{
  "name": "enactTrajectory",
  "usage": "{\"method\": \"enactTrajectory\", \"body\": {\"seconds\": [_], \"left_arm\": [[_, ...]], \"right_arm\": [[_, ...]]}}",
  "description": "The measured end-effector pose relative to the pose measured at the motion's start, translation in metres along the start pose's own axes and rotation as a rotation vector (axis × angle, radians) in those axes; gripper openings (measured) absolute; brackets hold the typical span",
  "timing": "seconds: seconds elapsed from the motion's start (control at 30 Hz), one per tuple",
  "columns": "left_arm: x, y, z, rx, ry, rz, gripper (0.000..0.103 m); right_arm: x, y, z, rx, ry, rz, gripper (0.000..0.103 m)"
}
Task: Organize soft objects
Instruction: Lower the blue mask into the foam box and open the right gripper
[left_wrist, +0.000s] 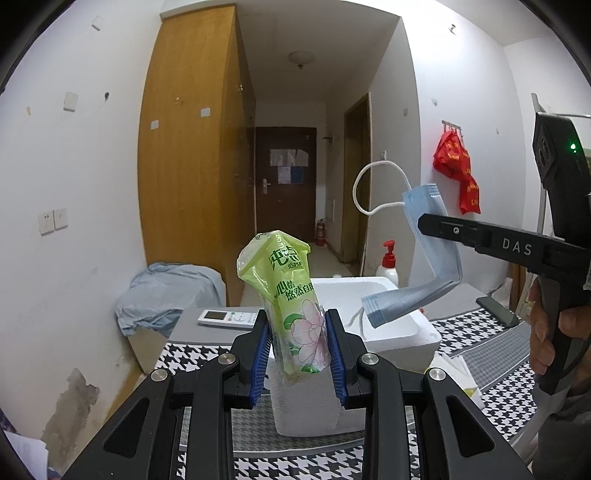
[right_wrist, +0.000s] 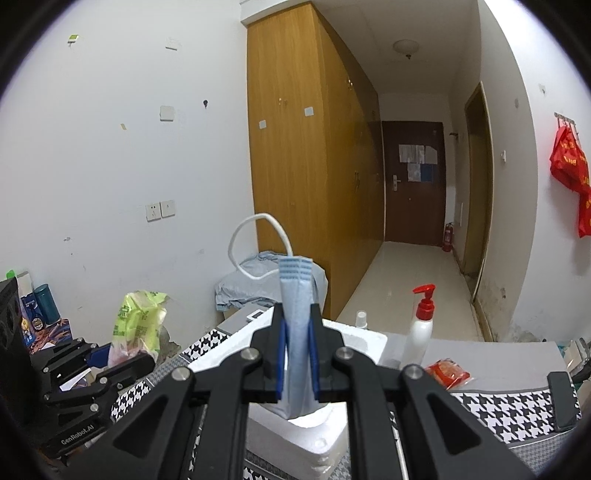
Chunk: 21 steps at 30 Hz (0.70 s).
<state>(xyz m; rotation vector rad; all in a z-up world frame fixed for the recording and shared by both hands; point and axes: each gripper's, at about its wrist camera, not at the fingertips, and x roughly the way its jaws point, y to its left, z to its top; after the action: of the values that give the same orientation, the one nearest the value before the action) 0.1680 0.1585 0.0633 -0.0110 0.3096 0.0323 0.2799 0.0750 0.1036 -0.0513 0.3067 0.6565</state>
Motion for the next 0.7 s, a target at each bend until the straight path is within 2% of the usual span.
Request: {"method": "enactTrajectory", "body": {"seconds": [0.7], "left_arm": [[0.012, 0.006, -0.004, -0.021, 0.026, 0.005, 0.031]], "right_arm": [[0.044, 0.004, -0.006, -0.017, 0.11, 0.008, 0.015]]}}
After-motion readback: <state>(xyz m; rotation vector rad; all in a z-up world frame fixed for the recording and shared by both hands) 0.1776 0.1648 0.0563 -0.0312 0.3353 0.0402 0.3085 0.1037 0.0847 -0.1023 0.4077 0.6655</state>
